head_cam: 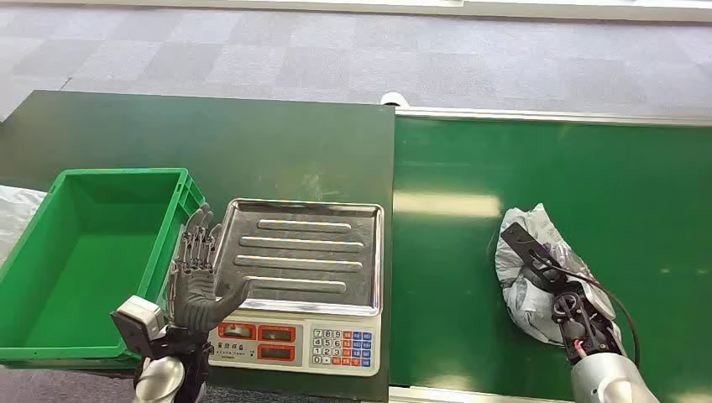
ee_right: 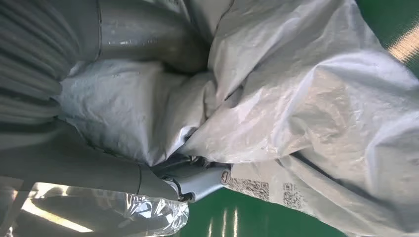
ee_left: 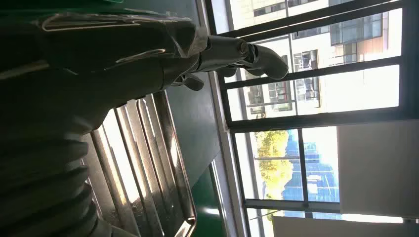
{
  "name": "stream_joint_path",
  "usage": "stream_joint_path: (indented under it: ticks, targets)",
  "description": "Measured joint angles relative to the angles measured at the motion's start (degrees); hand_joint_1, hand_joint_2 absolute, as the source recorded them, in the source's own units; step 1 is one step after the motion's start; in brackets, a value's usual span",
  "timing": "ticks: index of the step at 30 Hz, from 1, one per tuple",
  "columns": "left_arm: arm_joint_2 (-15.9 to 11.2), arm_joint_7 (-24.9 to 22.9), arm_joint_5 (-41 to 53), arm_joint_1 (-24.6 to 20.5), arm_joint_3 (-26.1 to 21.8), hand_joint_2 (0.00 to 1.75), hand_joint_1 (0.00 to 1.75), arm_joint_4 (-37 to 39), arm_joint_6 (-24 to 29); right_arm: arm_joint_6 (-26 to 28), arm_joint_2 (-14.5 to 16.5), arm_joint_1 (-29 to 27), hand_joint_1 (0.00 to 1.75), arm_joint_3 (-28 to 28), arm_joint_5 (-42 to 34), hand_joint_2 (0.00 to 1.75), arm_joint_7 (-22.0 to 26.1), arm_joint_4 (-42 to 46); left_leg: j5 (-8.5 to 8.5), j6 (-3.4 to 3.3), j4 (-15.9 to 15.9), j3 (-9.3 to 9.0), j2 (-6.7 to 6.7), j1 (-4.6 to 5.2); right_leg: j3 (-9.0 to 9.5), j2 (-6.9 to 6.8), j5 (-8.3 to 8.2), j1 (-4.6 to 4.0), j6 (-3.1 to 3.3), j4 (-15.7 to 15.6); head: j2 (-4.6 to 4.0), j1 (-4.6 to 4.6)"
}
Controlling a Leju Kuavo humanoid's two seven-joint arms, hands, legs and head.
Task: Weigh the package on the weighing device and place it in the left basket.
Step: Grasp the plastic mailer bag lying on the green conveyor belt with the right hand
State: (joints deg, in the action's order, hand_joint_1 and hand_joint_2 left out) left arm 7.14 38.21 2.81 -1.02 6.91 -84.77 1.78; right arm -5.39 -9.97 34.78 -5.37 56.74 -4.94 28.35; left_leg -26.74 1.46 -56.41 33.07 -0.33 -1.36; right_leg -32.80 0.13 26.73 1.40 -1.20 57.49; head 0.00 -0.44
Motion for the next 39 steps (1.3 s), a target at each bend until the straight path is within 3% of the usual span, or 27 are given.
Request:
stream_joint_path:
  ticks: [25, 28, 34, 39]
  targets:
    - [0.34, -0.22, 0.51, 1.06, -0.8, 1.75, 0.0, -1.72, 0.16, 0.23, 1.28, 0.37, 1.75, 1.3, 1.04, 1.75, 2.64, 0.09, 0.0, 0.0, 0.0, -0.02, -0.01, 0.0, 0.05, -0.01, 0.0, 0.0, 0.0, 0.0, 0.0, 0.0]
    - [0.34, -0.22, 0.51, 1.23, -0.84, 1.75, 0.0, -1.87, 0.17, 2.38, 1.44, 0.35, 1.75, 1.33, 1.56, 1.75, 3.21, 0.16, 0.0, 0.0, 0.0, -0.01, -0.01, 0.0, 0.04, -0.01, 0.0, 0.0, 0.0, 0.0, 0.0, 0.0]
    - [0.55, 0.15, 0.68, 2.64, -1.41, 1.75, 0.0, -3.4, -0.03, 14.01, 2.34, -0.36, 1.75, 0.29, -0.44, 1.75, 7.82, 4.78, 0.0, 0.0, 0.0, 0.04, 0.01, 0.02, -0.05, 0.01, -0.01, 0.01, 0.0, 0.0, 0.0, -0.01]
    - [0.77, 1.17, 1.2, 2.92, -1.48, 1.75, 0.0, -3.64, -1.27, 15.13, 3.68, -4.01, 1.75, -1.24, -4.55, 1.75, 14.09, 14.64, 0.0, 0.0, 0.0, 0.07, -0.04, 0.01, -0.07, -0.01, 0.01, 0.01, -0.01, 0.0, 0.0, -0.02]
